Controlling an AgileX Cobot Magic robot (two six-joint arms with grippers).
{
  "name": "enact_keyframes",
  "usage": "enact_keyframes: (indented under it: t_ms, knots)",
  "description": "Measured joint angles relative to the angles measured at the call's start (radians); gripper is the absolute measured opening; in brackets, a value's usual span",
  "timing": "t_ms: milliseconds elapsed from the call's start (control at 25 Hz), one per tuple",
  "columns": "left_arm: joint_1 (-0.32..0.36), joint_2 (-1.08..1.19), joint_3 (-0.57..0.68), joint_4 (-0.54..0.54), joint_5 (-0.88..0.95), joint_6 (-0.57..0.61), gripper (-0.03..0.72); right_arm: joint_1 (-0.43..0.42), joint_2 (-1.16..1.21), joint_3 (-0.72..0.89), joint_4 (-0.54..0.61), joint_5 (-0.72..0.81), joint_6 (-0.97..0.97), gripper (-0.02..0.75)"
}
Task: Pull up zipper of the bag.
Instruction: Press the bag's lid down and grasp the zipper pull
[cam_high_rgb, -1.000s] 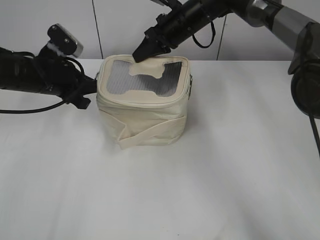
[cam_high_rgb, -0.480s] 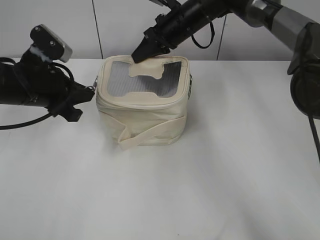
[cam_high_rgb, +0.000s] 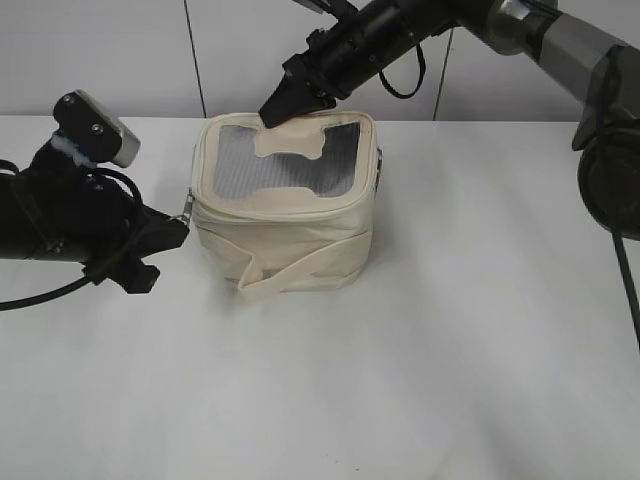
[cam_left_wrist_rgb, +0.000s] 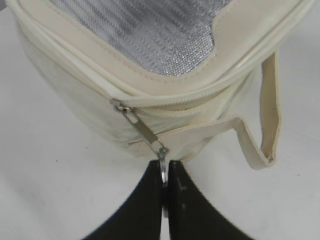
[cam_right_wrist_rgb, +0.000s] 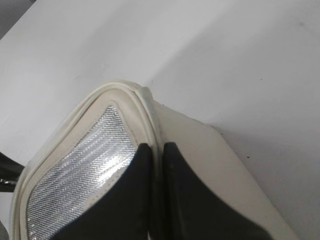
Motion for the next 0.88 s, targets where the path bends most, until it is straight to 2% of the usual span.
enact_keyframes:
  t_ms: [120, 400, 640, 880]
  knots:
    - [-0.030, -0.014, 0.010, -0.001, 0.010, -0.010, 0.009, 0.001, 0.000, 0.000, 0.000, 0.000, 0.007, 0.040]
    - [-0.201, -0.014, 0.016, -0.001, -0.053, -0.022, 0.011, 0.004, 0.000, 0.000, -0.001, 0.000, 0.017, 0.040]
    - [-0.248, 0.008, -0.017, -0.001, -0.035, -0.026, 0.012, 0.007, 0.000, 0.000, -0.001, 0.000, 0.030, 0.040]
    - [-0.296, 0.143, -0.164, 0.000, 0.042, -0.038, 0.013, 0.006, 0.000, 0.000, -0.002, 0.000, 0.037, 0.040]
